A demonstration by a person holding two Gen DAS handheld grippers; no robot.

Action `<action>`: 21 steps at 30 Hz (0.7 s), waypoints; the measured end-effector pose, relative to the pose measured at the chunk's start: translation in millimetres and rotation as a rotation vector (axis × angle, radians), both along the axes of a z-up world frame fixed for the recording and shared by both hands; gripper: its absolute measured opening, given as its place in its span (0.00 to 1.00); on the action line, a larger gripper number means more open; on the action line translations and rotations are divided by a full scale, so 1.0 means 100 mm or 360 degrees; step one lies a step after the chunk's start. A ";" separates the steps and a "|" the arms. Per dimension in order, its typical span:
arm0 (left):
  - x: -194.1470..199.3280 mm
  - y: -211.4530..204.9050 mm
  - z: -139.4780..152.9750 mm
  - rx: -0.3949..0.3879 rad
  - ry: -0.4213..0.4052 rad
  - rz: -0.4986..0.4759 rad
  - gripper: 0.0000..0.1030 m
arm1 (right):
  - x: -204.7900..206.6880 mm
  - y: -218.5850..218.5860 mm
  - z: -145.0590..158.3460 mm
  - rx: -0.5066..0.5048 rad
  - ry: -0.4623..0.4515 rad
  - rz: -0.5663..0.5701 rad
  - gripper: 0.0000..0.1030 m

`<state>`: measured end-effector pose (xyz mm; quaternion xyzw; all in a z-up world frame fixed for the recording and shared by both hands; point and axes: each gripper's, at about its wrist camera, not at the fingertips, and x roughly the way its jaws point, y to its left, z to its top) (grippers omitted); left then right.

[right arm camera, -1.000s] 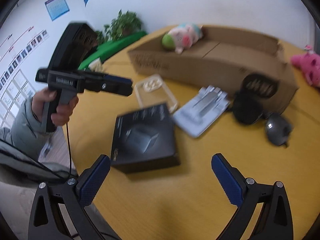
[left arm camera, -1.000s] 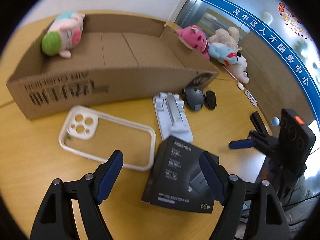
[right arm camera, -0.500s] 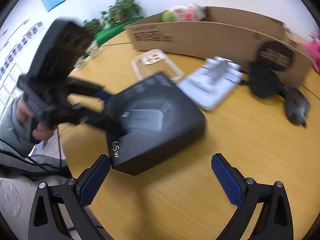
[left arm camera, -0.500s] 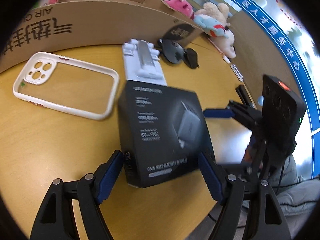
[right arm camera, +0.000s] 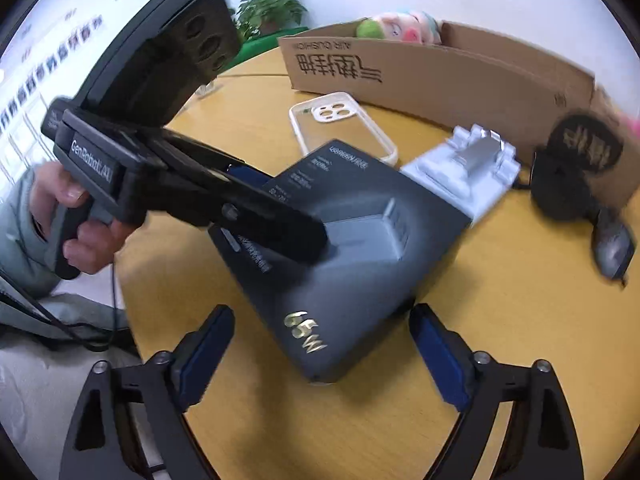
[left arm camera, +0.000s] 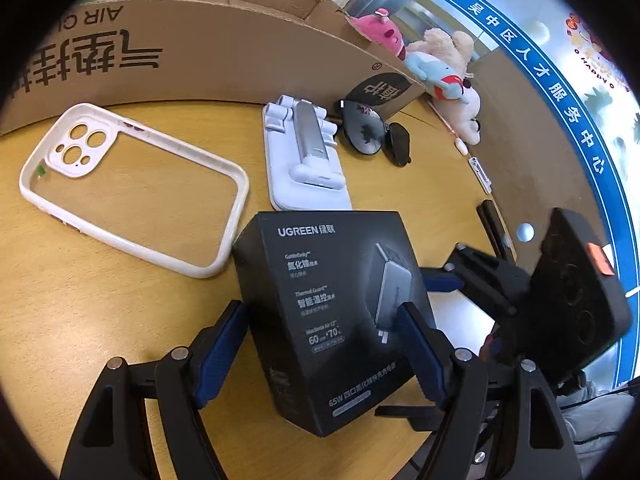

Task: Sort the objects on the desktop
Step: 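Grasp the black UGREEN charger box with the right gripper, then carry the charger box into the cardboard box and release it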

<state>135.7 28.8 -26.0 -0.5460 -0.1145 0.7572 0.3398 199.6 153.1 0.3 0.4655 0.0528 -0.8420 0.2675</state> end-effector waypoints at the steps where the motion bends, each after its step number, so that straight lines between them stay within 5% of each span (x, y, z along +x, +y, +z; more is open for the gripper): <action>1: 0.00 -0.02 -0.01 0.0029 -0.0012 0.0008 0.67 | 0.01 -0.01 0.02 0.0024 0.0028 0.0001 0.87; 4: -0.01 -0.07 -0.06 0.0120 -0.0063 0.0032 0.61 | -0.03 0.07 0.02 0.0054 0.0031 -0.0050 0.88; 10: 0.01 -0.05 0.00 0.0071 -0.0017 0.0082 0.60 | -0.06 0.04 0.00 0.0119 0.0053 -0.0070 0.88; 21: -0.16 -0.10 0.63 0.0071 0.0281 0.0144 0.61 | -0.17 -0.05 0.50 0.0192 0.0350 -0.0106 0.84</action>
